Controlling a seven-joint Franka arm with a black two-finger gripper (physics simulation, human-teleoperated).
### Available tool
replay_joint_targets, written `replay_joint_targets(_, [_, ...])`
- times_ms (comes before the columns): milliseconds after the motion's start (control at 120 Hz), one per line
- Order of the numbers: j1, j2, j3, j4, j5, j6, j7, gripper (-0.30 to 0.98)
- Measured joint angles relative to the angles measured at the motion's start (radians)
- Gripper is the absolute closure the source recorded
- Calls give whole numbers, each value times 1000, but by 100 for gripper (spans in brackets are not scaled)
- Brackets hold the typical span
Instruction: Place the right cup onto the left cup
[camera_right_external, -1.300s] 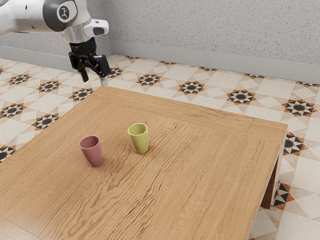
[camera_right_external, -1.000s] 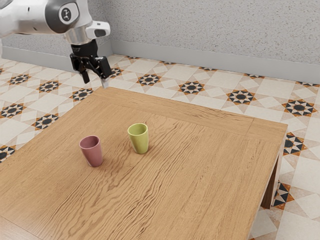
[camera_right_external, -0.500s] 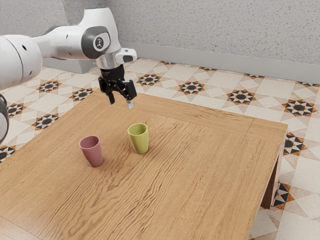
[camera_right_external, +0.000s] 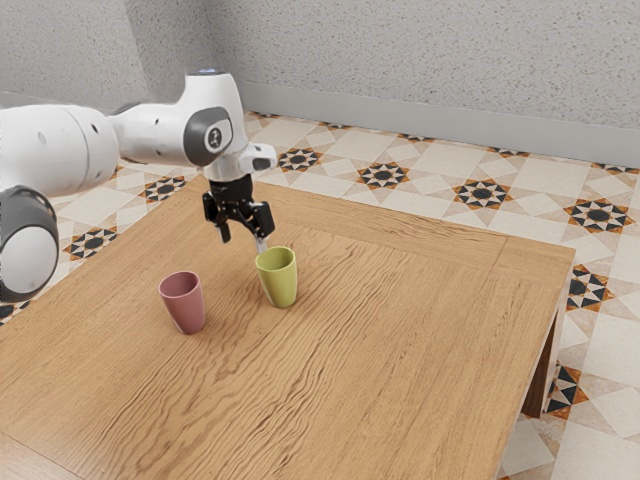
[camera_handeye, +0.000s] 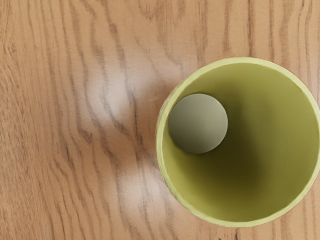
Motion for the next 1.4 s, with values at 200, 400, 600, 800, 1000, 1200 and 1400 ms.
replay_joint_targets(200, [4,52,3,8,1,62,7,0])
replay_joint_targets(400, [4,81,3,9,-7,120,12,0])
replay_joint_targets(600, [4,112,3,8,-11,157,16,0])
replay_joint_targets(800, [3,111,2,8,-21,180,17,47])
replay_joint_targets(1000, [2,111,-2,7,-30,192,16,69])
replay_joint_targets(1200, [2,107,-5,7,-33,196,15,76])
replay_joint_targets(1400, [1,79,-8,1,-32,197,14,78])
